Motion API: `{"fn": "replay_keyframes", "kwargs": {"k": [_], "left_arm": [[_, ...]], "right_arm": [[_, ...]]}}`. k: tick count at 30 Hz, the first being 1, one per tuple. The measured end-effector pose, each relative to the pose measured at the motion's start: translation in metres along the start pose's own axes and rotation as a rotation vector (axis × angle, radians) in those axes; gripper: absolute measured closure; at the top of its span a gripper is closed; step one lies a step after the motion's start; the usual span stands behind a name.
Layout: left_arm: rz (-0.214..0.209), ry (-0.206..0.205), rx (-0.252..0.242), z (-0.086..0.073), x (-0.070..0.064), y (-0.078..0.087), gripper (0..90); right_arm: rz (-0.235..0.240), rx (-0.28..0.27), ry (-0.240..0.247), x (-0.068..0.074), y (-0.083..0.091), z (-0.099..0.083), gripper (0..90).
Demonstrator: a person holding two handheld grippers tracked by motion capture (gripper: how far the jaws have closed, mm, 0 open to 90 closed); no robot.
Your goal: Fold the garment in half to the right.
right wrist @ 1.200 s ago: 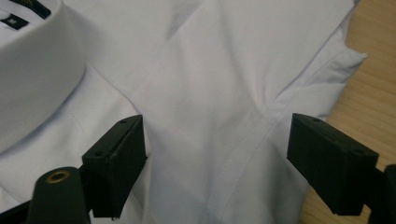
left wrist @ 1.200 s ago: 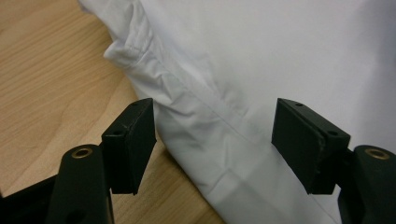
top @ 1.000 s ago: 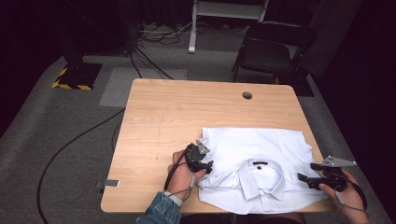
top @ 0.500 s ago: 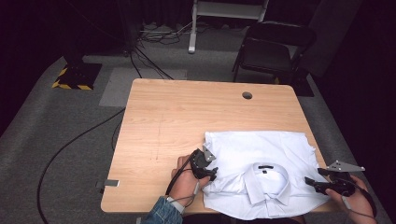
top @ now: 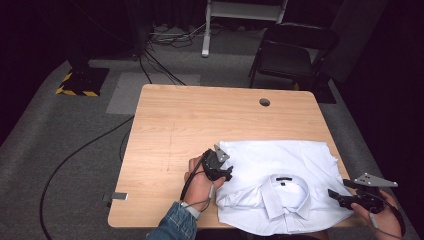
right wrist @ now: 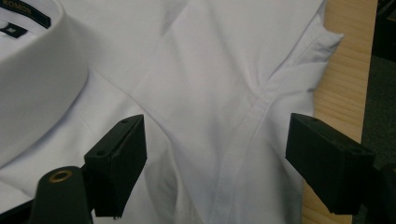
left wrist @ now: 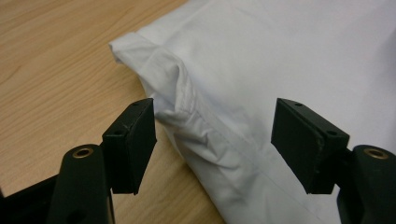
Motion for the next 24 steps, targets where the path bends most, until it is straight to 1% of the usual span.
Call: {"fn": "replay_keyframes", "kwargs": {"k": [3, 7, 10, 13, 16, 18, 20, 22, 24], "left_arm": [[0.005, 0.002, -0.013, 0.006, 0.005, -0.003, 31.2], [0.02, 0.0, -0.047, 0.014, 0.012, -0.005, 30.9], [0.029, 0.003, -0.058, 0.019, 0.017, -0.007, 30.0], [0.034, 0.01, -0.063, 0.023, 0.021, -0.009, 29.7], [0.046, 0.01, -0.081, 0.027, 0.024, -0.01, 29.6], [0.045, 0.019, -0.101, 0.03, 0.027, -0.01, 29.0], [0.04, 0.04, -0.143, 0.031, 0.029, -0.011, 28.6], [0.034, 0.044, -0.134, 0.032, 0.031, -0.014, 28.5], [0.035, 0.038, -0.134, 0.033, 0.034, -0.017, 28.3]], "right_arm": [[0.003, -0.031, -0.004, 0.003, 0.007, 0.002, 19.7], [0.013, -0.069, -0.014, 0.006, 0.015, 0.004, 19.0], [0.014, -0.093, -0.017, 0.008, 0.019, 0.006, 18.5], [0.013, -0.107, -0.013, 0.01, 0.021, 0.008, 18.5], [0.017, -0.121, -0.019, 0.012, 0.022, 0.009, 18.2], [0.016, -0.125, -0.025, 0.013, 0.023, 0.01, 18.1], [0.019, -0.13, -0.021, 0.013, 0.024, 0.01, 18.1], [0.024, -0.135, -0.035, 0.013, 0.025, 0.011, 17.7], [0.035, -0.132, -0.06, 0.014, 0.026, 0.01, 17.3]]}}
Point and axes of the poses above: each handheld gripper's, and its own axes: y roughly backward along the jaws, z roughly out of its top, x roughly to its left, the point moved 2 cm from there along -y, roughly forward along the jaws, and after that the axes turned 5 degrees about -y, right-handed, at the moved point
